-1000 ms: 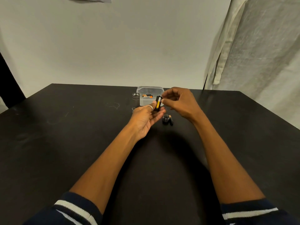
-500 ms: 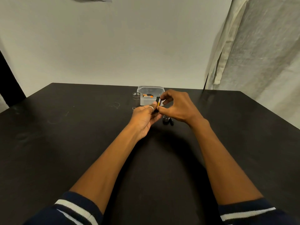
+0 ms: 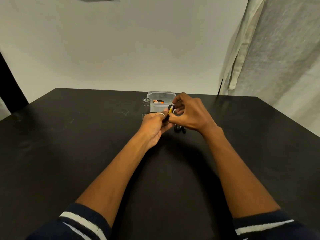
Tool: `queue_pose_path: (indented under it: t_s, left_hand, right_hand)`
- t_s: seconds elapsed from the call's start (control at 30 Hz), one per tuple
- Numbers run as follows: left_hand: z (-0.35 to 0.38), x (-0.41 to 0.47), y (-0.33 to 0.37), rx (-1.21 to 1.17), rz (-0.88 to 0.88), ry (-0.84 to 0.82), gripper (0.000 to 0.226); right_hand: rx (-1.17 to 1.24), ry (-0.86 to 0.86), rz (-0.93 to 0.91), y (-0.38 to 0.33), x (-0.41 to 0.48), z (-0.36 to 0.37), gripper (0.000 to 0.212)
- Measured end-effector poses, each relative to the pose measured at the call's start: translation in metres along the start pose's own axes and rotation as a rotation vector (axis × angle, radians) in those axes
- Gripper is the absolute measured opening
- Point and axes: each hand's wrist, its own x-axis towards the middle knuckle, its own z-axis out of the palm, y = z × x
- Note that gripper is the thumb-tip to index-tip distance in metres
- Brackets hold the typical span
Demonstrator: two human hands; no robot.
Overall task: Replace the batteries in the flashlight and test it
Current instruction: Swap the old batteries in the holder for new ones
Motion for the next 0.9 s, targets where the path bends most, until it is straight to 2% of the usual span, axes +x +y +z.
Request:
queue_pose_path:
  t_s: [0.1,0.27,0.5,0.63,0.8,0.9]
  left_hand:
    - [0.0000,0.0004,0.0003,-0.019,0.000,0.008,0.018]
    - [-0.0012,0.0024,0.0007,-0.050,0.004,0.032,0.018]
    - [-0.0022,0.0052,-0.0012,-0.065,0.010,0.041,0.020]
    - [-0.0027,0.0055,-0.0012,-0.107,-0.003,0.022,0.022]
    - [-0.0019,0.0049,-0.0007,-0.113,-0.013,0.010,0.020]
    - [-0.0016,0.0046,-0.0006,-0.100,-0.026,0.002,0.022]
  right_hand:
    - [0.057,-0.002,0.042,0.0015,0.0005,0.0005,0.044]
    - [0.042,-0.039,0.031,0.0015,0.0017,0.0036,0.027]
    - [0.064,-0.088,0.065,0.0011,0.0027,0.0028,0.037]
    - [0.065,-0.069,0.083,0.0032,0.0028,0.0004,0.032]
    - [0.076,0.068,0.086,0.0039,0.0037,0.0007,0.021]
    - [0.203,0.150,0.221,0.0058,0.0055,-0.0001,0.022]
